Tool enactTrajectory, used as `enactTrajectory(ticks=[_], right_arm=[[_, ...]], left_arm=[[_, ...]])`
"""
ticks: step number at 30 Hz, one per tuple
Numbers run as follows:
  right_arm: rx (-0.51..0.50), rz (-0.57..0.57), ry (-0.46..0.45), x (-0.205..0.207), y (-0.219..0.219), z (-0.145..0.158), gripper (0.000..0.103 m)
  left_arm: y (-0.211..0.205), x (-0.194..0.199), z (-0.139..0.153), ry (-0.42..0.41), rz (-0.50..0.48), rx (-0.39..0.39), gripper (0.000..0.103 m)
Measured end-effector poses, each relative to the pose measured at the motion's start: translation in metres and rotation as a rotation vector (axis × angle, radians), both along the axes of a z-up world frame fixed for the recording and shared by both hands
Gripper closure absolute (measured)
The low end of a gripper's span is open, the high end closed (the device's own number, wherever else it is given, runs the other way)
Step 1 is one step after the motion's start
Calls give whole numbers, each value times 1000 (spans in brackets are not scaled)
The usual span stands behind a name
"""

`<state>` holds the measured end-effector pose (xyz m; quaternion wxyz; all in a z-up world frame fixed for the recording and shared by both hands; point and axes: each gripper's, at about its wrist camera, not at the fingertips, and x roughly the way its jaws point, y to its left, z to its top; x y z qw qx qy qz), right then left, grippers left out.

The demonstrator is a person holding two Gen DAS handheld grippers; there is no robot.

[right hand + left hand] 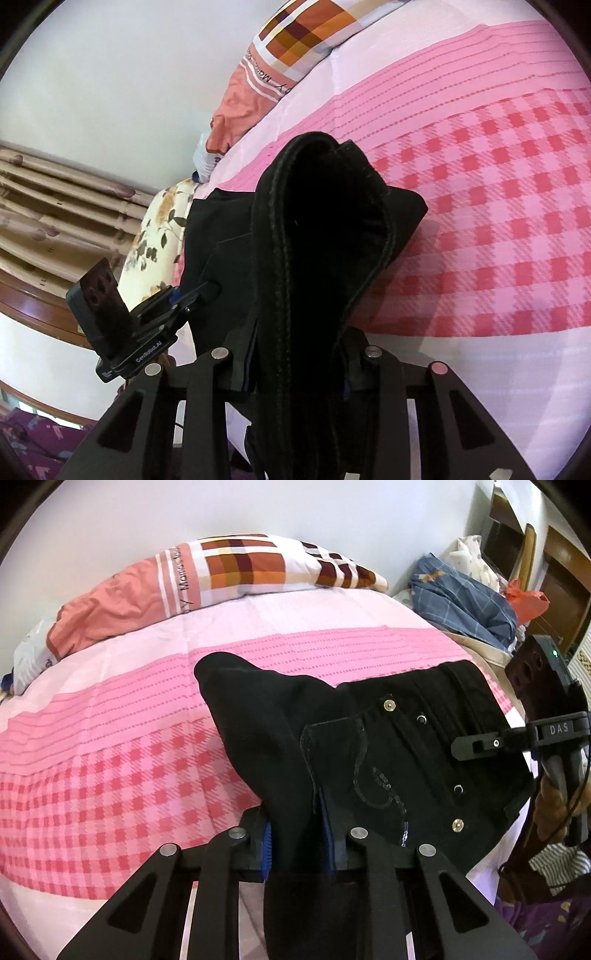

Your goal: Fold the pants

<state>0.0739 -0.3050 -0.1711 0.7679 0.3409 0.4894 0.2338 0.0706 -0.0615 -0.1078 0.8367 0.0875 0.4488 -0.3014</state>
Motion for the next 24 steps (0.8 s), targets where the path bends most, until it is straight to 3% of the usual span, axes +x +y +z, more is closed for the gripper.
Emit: enactTrajectory(ticks=[24], right_arm=[[39,137,-41,76,114,25,71]], left_arm=[[101,34,25,-64,201,3,81]])
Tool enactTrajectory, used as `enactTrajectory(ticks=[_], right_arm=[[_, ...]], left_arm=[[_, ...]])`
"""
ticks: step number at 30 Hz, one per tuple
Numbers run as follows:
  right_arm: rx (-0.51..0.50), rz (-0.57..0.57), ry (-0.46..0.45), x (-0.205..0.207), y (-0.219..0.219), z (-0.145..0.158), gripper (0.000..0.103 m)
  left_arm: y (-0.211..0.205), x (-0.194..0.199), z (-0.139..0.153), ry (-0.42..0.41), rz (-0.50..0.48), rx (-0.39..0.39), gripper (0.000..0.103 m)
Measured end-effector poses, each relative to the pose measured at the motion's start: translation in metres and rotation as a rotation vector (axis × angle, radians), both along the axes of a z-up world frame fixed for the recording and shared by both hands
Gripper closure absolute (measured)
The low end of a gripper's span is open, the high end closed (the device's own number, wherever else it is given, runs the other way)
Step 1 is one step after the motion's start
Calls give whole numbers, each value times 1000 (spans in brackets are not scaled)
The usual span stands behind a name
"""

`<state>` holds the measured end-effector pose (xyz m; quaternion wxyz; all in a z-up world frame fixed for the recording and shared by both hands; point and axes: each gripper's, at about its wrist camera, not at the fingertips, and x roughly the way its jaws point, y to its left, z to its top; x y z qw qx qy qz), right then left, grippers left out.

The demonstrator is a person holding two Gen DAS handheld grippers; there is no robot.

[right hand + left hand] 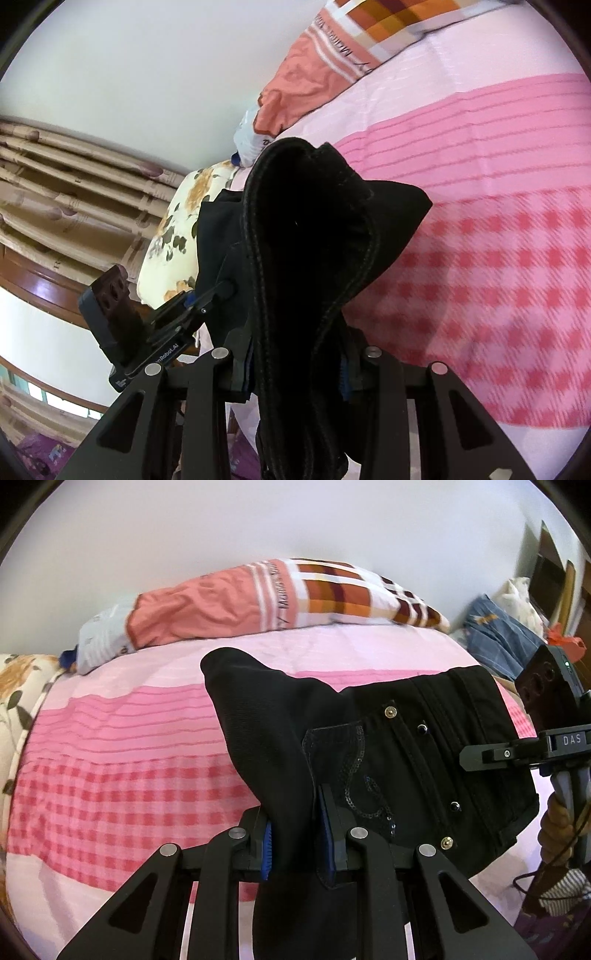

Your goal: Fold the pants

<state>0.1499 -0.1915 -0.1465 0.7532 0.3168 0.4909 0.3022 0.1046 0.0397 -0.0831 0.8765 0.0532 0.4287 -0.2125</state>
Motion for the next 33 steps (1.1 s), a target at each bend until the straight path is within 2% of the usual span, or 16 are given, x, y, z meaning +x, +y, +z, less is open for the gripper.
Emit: enactTrajectory(ticks=[16,33], right_arm=[[17,93,-40,75,83,14,71],[22,98,-68,140,127,15,71]], left_arm=[[83,58,13,-64,145,12,81],[124,128,13,-113,210,35,81]])
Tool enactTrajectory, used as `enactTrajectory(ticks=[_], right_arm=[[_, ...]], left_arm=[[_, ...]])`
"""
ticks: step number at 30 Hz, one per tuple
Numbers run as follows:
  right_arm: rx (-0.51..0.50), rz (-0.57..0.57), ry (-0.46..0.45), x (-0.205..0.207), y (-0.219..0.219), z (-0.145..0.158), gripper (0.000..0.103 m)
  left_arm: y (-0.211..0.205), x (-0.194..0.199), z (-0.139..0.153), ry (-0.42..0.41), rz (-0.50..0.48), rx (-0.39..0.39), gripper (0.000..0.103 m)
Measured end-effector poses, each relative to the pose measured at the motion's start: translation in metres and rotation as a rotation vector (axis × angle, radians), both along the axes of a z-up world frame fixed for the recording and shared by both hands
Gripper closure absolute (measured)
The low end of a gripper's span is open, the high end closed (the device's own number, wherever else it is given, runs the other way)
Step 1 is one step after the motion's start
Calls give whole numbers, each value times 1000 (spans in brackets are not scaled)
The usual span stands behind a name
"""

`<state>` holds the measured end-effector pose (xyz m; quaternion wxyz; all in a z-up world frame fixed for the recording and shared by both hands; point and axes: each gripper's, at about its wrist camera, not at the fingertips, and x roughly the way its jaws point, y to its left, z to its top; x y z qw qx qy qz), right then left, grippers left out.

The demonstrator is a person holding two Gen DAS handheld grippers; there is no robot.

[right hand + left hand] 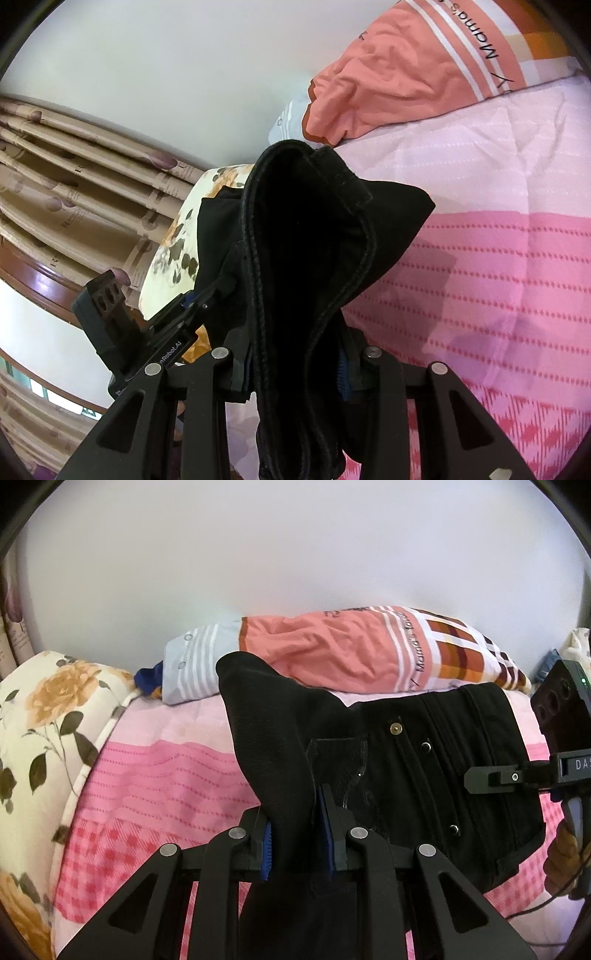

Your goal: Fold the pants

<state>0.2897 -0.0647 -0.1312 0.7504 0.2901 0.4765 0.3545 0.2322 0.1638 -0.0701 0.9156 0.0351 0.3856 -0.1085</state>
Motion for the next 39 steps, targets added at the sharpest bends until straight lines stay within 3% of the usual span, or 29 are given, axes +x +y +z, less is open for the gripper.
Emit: enactTrajectory(ticks=[18,34,39], right_arm=[[-5,-17,29,53,15,-26,71],[-15,-37,64,63,6,-47,71],[-33,-57,83,59,2,-56,69]], left_arm=[[18,57,-32,28,45,-12,81],[29,74,-63,67,72,-13,81],[30,74,-70,71,91,15,73]])
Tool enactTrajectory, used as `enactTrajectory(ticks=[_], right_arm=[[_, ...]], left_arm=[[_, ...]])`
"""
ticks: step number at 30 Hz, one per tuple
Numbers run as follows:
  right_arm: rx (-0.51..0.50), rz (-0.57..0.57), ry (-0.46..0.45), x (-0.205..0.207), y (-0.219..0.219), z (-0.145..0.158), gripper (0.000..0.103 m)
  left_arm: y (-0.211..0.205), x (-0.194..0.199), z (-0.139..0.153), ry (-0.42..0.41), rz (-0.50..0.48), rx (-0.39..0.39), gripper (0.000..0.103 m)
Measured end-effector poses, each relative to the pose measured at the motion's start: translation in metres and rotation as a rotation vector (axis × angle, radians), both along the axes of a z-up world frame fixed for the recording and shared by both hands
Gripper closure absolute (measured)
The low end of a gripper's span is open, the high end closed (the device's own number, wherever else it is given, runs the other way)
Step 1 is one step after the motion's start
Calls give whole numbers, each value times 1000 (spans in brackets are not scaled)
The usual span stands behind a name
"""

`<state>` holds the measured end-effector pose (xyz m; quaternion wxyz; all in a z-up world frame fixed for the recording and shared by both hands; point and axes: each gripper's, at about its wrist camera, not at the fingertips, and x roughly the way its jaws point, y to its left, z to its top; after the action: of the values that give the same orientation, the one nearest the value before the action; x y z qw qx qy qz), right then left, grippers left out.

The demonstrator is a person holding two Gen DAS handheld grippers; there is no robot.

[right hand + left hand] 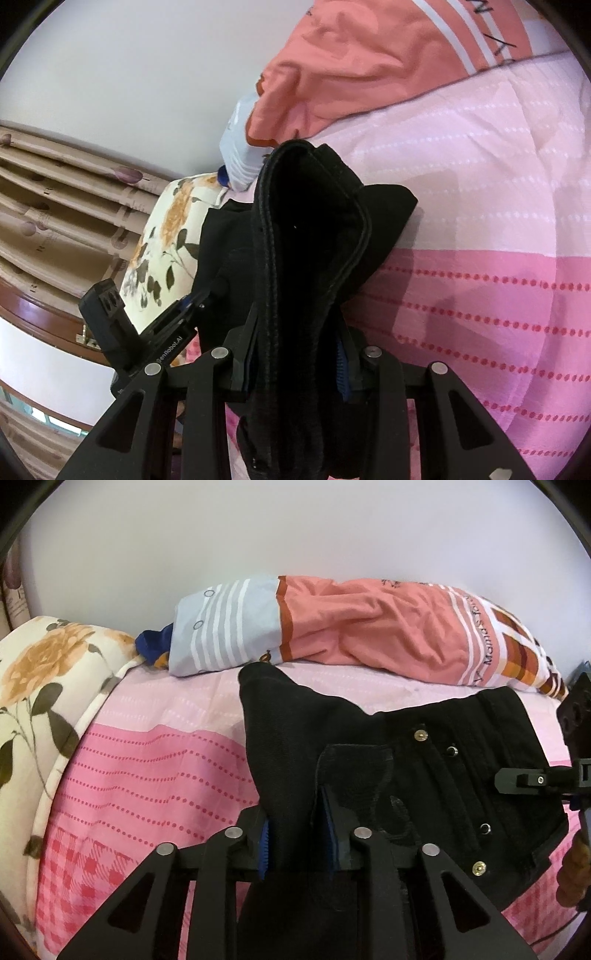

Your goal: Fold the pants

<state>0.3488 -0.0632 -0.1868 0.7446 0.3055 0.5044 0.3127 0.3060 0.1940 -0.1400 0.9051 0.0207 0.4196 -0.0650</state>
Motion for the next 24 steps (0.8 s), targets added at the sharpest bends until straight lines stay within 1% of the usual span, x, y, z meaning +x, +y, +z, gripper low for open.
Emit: enactTrajectory(ticks=[1,3,7,10,12,14,18,20,24], right_arm=[[5,-7,6,0,-2,-2,69],[16,-18,13,-1,-5,-5,67],[27,-35,19,-3,-9,-8,62],[42,-56,32,-4,-14,-12,57],[51,-69,36,-6,-18,-14,56],[56,-76,38,-8,-21,-16,55],[56,-79,41,-13,-22,-16,54],[56,-80,42,-15,-23,-16,54],[22,-89,30,-20,-23,-12,53]], left_arm=[[1,-1,-2,-1,9,6,70],[4,-1,-5,1,18,6,69],[10,-2,-15,9,53,28,57],[17,-3,-23,21,69,18,49],[22,-4,-26,23,76,2,46],[25,-3,-28,23,91,4,36],[33,-2,-33,29,106,-42,32],[35,-2,-34,34,112,-50,29],[34,-3,-32,31,114,-44,29]])
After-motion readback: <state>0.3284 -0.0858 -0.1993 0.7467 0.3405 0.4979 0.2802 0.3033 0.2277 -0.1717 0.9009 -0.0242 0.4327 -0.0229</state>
